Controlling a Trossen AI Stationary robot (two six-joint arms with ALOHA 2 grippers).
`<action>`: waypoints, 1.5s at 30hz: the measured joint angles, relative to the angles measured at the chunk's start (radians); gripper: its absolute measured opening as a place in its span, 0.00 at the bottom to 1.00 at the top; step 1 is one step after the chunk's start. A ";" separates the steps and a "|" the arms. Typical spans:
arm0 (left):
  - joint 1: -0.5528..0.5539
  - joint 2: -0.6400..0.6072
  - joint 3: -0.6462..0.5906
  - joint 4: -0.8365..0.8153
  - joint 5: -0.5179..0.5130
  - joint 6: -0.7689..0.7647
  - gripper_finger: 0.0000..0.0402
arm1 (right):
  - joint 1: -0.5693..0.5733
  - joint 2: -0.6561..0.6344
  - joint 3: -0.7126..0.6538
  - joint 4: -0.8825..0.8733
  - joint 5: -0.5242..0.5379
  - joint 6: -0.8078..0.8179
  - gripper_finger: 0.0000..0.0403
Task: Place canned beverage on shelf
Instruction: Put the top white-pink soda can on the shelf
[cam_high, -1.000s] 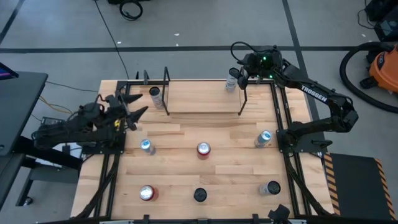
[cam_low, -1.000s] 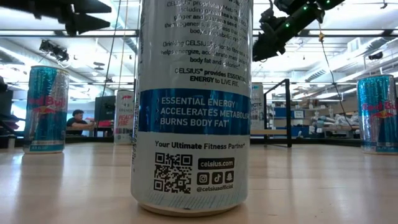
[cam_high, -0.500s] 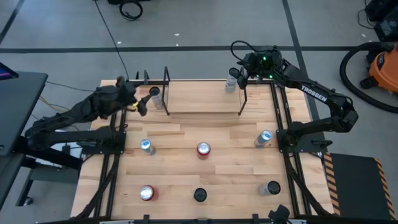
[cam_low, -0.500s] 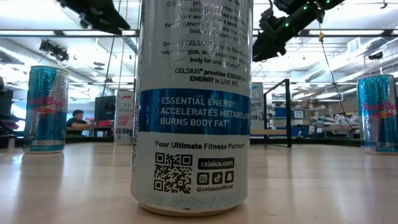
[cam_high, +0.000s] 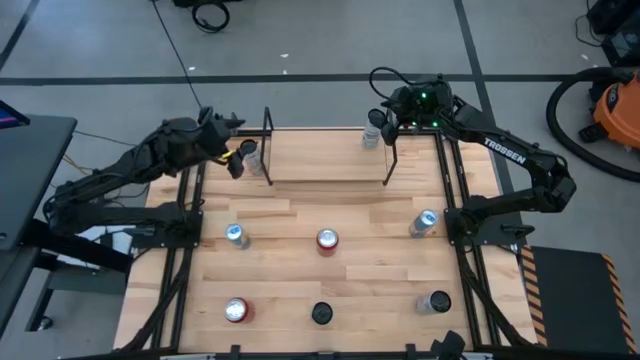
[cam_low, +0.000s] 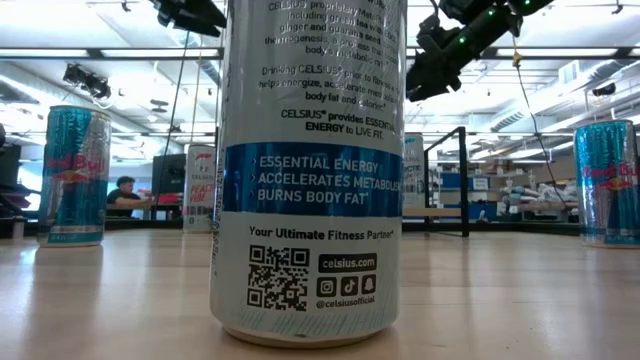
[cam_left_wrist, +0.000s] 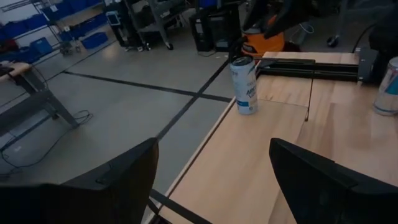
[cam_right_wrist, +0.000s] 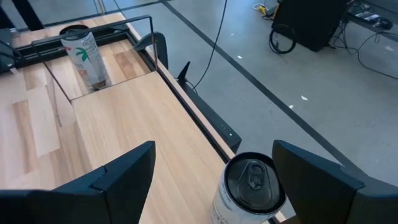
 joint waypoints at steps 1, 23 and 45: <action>0.000 -0.001 0.000 0.000 0.000 0.001 0.79 | 0.000 0.000 0.000 0.000 0.000 0.000 0.83; 0.034 0.055 0.000 -0.024 -0.158 0.008 0.77 | 0.000 0.000 0.000 -0.010 0.000 0.000 0.83; 0.374 0.312 0.000 -0.237 0.123 0.012 0.73 | 0.000 0.000 0.000 -0.062 0.000 0.000 0.83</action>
